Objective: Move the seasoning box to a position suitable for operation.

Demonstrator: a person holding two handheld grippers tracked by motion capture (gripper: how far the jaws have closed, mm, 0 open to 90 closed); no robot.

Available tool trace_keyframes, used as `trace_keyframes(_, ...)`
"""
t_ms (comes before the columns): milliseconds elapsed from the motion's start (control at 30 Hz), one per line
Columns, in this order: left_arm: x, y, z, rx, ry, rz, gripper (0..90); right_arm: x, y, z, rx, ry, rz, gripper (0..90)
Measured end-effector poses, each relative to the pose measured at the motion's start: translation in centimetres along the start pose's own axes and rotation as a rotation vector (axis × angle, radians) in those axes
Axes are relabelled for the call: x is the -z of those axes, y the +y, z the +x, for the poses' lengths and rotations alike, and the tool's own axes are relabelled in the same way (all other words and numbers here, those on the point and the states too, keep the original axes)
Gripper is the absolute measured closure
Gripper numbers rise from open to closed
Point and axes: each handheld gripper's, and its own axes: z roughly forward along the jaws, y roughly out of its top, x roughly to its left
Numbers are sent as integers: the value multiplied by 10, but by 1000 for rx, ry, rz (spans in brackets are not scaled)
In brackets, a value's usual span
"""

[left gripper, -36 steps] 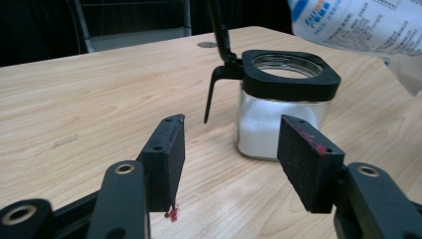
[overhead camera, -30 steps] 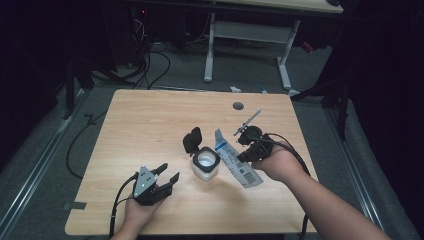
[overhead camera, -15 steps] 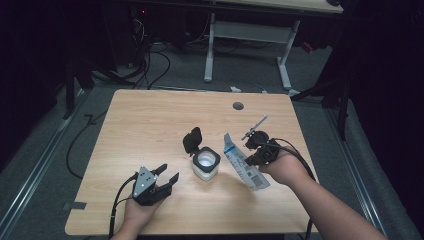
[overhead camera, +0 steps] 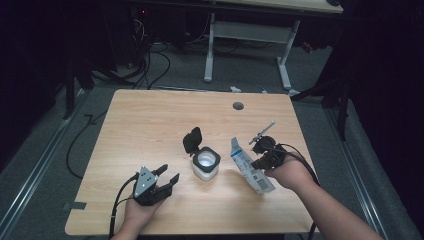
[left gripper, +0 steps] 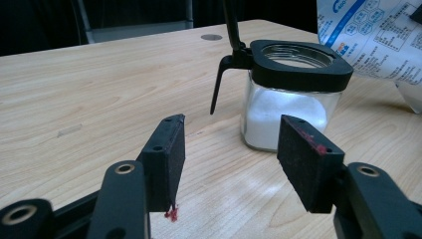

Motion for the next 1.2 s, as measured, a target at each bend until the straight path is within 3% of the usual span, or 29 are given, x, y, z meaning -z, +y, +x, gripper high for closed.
trace_keyframes(133, 3, 1, 3, 9, 7, -7, 450, 2, -5, -2, -18, -10, -22, 900)
trace_keyframes(233, 6, 2, 6, 22, 16, -18, 450, 5, -10, -5, -31, -12, -70, 900)
trace_keyframes(400, 13, 5, 17, 12, 70, -15, 450, 9, -17, -7, -53, -19, -159, 900)
trace_keyframes(633, 27, 4, 43, 2, 138, 10, 450, 6, -25, -7, -80, -18, -229, 900)
trace_keyframes(900, 44, -4, 76, 26, 206, 31, 449, 0, -34, -11, -114, -42, -285, 900)
trace_keyframes(1067, 52, -7, 87, 49, 224, 24, 445, -1, -40, -13, -134, -45, -343, 900)
trace_keyframes(1200, 53, -9, 92, 55, 214, 22, 434, -4, -45, -15, -152, -43, -377, 900)
